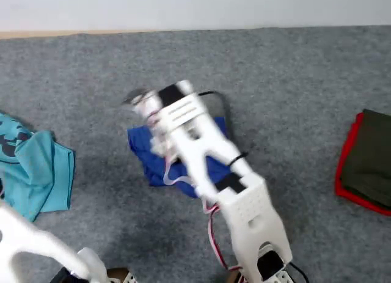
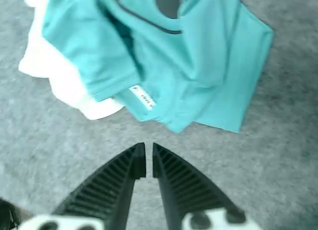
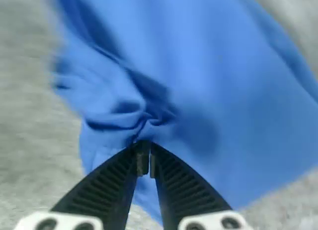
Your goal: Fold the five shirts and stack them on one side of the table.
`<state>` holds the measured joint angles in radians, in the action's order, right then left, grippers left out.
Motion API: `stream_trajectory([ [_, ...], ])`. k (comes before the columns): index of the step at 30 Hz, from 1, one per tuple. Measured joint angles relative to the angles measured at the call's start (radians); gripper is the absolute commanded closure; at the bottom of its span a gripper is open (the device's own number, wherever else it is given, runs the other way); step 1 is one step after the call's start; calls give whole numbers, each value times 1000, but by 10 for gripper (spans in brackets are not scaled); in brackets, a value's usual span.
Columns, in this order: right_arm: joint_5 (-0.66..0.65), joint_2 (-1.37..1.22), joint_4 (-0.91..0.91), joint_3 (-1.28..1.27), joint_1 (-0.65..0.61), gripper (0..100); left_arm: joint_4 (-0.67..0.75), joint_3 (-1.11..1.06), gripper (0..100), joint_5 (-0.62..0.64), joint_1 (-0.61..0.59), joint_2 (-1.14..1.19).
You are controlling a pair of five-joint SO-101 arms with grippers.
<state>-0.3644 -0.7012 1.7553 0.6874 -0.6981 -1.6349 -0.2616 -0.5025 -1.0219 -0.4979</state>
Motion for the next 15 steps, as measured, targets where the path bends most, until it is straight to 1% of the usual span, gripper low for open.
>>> stream_trajectory([
  [3, 0, 32, 0, -3, -137, 990, 0, 5, 969, 0, -28, 0],
  [5, 0, 74, 0, -3, -184, 990, 0, 5, 969, 0, -31, 0],
  [6, 0, 100, 0, -3, -187, 990, 0, 5, 969, 0, -31, 0],
  [9, 0, 167, 0, -3, -149, 990, 0, 5, 969, 0, -31, 0],
  [15, 2, 180, 0, -3, 63, 990, 0, 5, 969, 0, -31, 0],
])
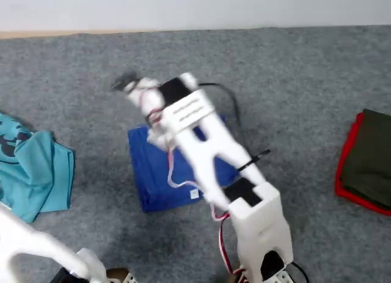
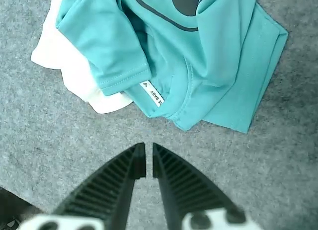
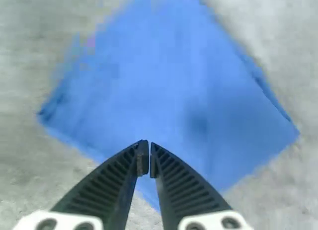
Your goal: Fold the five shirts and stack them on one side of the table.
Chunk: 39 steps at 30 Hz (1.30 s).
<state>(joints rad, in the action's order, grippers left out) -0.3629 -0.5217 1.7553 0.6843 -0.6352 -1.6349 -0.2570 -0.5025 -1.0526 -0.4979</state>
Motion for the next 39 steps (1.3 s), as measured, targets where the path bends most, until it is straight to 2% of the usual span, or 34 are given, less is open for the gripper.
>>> stream_trajectory([
  [4, 0, -80, 0, 0, 2, 990, 0, 0, 969, 0, 0, 0],
  [9, 0, -181, 0, -12, -94, 990, 0, 0, 970, 0, 0, 0],
  [17, 64, -187, 0, -226, -275, 990, 0, 0, 970, 0, 0, 0],
  [22, 69, -144, 0, -233, -295, 990, 0, 0, 970, 0, 0, 0],
  [26, 69, 9, 0, -233, -249, 990, 0, 0, 970, 0, 0, 0],
  [31, 69, 196, 0, -262, -68, 990, 0, 0, 970, 0, 0, 0],
  [35, 69, 288, 0, -430, 60, 990, 0, 0, 970, 0, 0, 0],
  [39, 69, 347, -2, -637, 117, 990, 0, 0, 970, 0, 0, 0],
])
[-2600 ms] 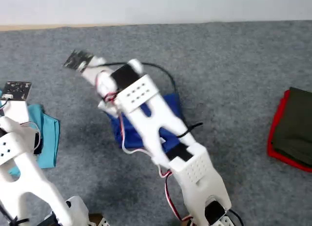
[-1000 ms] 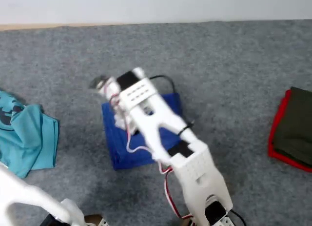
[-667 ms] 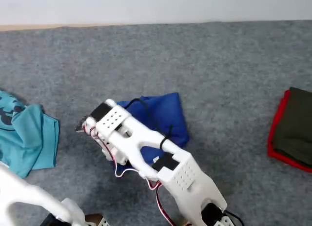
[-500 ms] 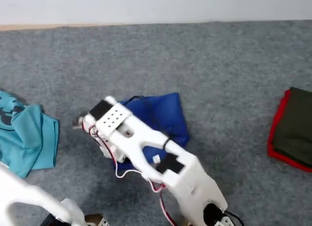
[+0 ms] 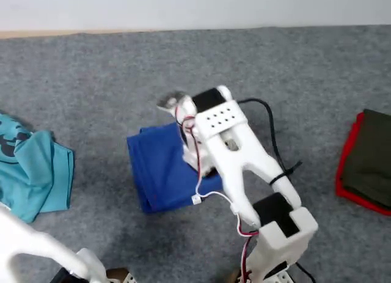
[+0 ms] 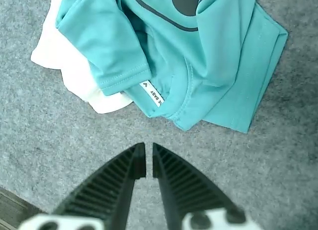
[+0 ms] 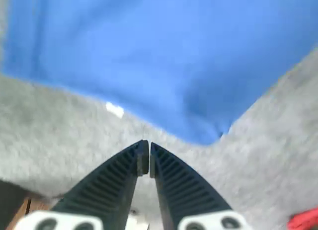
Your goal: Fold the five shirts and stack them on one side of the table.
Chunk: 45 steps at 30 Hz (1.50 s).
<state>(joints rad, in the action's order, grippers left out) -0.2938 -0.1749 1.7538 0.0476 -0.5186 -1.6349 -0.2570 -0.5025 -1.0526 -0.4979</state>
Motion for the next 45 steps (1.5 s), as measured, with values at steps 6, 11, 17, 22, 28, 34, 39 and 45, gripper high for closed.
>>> stream_trajectory([
  [6, 0, 32, -94, -169, 81, 990, 0, 0, 970, 0, 0, 0],
  [11, 0, 32, -198, -233, 152, 990, 0, 0, 970, 0, 0, 0],
  [17, 9, 32, -218, -233, 164, 990, 0, 0, 970, 0, 0, 0],
  [22, 57, 32, -157, -120, 163, 990, -3, 0, 970, 0, 0, 0],
  [28, 57, 32, -190, -84, 163, 990, -3, 0, 970, 0, 0, 0],
  [34, 58, -49, -265, -216, 190, 990, -3, 0, 970, 0, 0, 0],
  [39, 58, -55, -279, -288, 190, 990, -3, 0, 969, 0, 0, 0],
  [45, 58, -37, -249, -206, 190, 990, -3, 0, 969, 0, 0, 0],
])
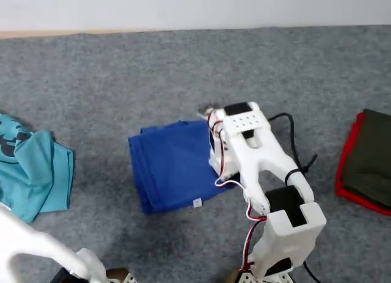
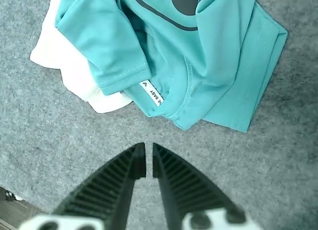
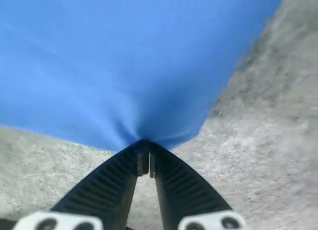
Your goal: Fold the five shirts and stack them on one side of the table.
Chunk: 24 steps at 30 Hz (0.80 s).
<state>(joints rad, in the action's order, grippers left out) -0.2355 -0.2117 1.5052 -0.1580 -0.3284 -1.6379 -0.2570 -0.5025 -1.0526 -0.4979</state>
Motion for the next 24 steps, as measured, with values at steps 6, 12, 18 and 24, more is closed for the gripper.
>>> stream_trajectory([
  [6, 5, 48, 29, 276, -69, 980, 0, 0, 969, 0, 0, 0],
  [12, 5, -32, 31, 503, -209, 795, 0, 0, 968, 0, 0, 0],
  [18, 5, -215, 31, 677, -327, 768, 0, 0, 968, 0, 0, 0],
  [24, 5, -368, 32, 829, -417, 768, 0, 0, 969, 0, 0, 0],
])
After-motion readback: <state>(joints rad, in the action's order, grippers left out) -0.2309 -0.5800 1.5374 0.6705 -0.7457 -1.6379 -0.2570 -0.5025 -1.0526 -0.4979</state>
